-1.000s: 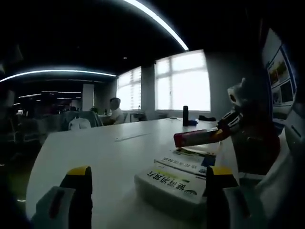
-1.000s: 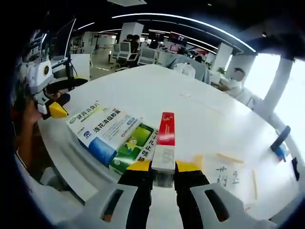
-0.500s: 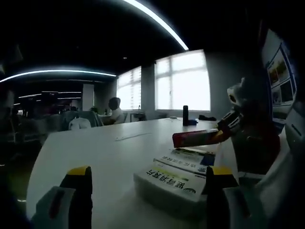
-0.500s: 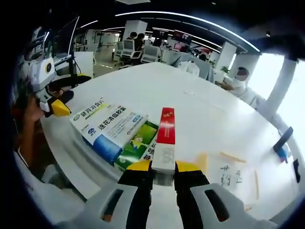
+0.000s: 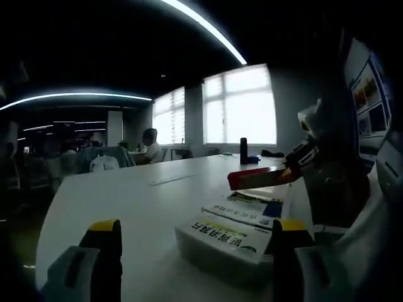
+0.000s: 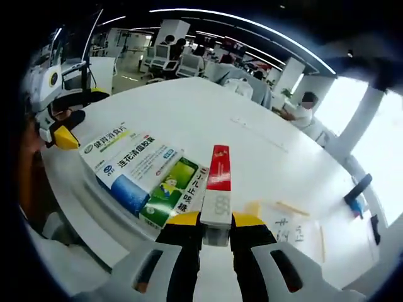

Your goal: Arrange the small medicine boxes into an aligned row inside the storage area until every box is upright, visible, and separated from the surrounding clutter.

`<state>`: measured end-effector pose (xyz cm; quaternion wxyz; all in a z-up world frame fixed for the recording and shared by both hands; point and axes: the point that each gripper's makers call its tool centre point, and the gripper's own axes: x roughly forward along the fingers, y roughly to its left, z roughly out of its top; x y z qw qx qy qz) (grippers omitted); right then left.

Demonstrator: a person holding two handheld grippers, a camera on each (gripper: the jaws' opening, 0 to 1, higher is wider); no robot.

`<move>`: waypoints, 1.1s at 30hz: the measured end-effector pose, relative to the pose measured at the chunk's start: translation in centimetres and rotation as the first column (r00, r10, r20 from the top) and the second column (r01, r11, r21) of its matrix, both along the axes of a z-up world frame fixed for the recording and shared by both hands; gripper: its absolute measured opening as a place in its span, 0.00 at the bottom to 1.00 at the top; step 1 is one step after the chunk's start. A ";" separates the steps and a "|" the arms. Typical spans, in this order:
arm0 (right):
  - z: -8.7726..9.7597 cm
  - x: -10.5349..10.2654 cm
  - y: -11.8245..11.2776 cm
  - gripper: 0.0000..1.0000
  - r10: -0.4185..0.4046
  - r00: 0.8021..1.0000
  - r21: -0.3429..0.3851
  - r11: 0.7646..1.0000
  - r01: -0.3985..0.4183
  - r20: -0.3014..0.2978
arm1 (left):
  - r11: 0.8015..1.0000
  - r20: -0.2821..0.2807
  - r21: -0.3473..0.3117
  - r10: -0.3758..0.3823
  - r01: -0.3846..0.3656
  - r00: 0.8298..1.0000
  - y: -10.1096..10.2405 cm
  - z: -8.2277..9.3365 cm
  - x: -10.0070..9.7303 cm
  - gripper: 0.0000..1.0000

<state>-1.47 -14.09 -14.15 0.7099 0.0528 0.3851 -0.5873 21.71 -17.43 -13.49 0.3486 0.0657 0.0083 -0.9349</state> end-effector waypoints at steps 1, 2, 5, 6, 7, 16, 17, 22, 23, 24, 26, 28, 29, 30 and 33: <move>-0.1 0.1 0.0 0.15 0.001 1.000 0.005 1.000 -0.001 -0.005 | 1.000 -0.002 0.000 0.001 -0.001 1.000 0.0 0.0 0.1 1.00; -0.3 0.2 0.0 0.16 0.007 1.000 0.011 1.000 -0.007 -0.015 | 1.000 -0.007 0.000 0.003 -0.003 1.000 0.0 0.0 0.2 1.00; -0.3 0.2 0.1 0.16 0.020 0.999 0.017 1.000 -0.020 -0.029 | 1.000 -0.008 0.001 0.007 -0.007 1.000 0.0 0.0 0.4 1.00; -0.3 0.3 0.0 0.16 0.033 0.999 0.018 0.999 -0.033 -0.035 | 1.000 -0.008 0.002 0.009 -0.009 1.000 0.0 0.0 0.5 1.00; -0.4 0.4 0.0 0.17 0.076 0.995 0.020 0.997 -0.074 -0.065 | 1.000 -0.008 0.002 0.010 -0.010 1.000 0.0 0.0 0.6 1.00; 0.1 1.2 -0.4 0.27 0.209 0.972 -0.050 0.975 -0.216 -0.108 | 1.000 -0.009 0.001 0.007 -0.007 1.000 0.1 0.1 0.5 1.00; 0.2 1.1 -0.4 0.26 0.208 0.972 -0.050 0.975 -0.215 -0.112 | 1.000 -0.008 0.001 0.007 -0.007 1.000 0.1 0.1 0.5 1.00; 1.1 0.7 -0.6 0.28 0.229 0.967 -0.094 0.966 -0.239 -0.108 | 1.000 -0.004 0.002 0.012 -0.012 1.000 0.1 0.2 0.5 1.00; 1.3 0.6 -0.6 0.28 0.230 0.968 -0.100 0.965 -0.240 -0.101 | 1.000 -0.002 0.003 0.012 -0.012 1.000 0.1 0.2 0.4 1.00; 1.4 0.5 -0.6 0.29 0.233 0.968 -0.106 0.964 -0.243 -0.098 | 1.000 -0.001 0.003 0.010 -0.010 1.000 0.1 0.2 0.2 1.00; 1.6 0.6 -0.6 0.32 0.256 0.964 -0.125 0.957 -0.262 -0.066 | 1.000 0.003 0.005 0.003 -0.003 1.000 0.2 0.3 -0.1 1.00; 1.8 0.9 -0.6 0.35 0.288 0.957 -0.147 0.946 -0.289 -0.029 | 1.000 0.005 0.008 -0.003 0.003 1.000 0.2 0.3 -0.4 1.00; 1.8 1.1 -0.5 0.36 0.306 0.952 -0.152 0.941 -0.303 -0.004 | 1.000 0.008 0.010 -0.006 0.006 1.000 0.2 0.3 -0.5 1.00; 1.9 1.2 -0.4 0.36 0.313 0.950 -0.160 0.938 -0.307 0.016 | 1.000 0.010 0.011 -0.008 0.008 1.000 0.2 0.3 -0.6 1.00; 1.9 1.4 -0.3 0.37 0.348 0.936 -0.170 0.927 -0.335 0.052 | 1.000 0.020 0.018 -0.021 0.020 1.000 0.4 0.2 -1.0 1.00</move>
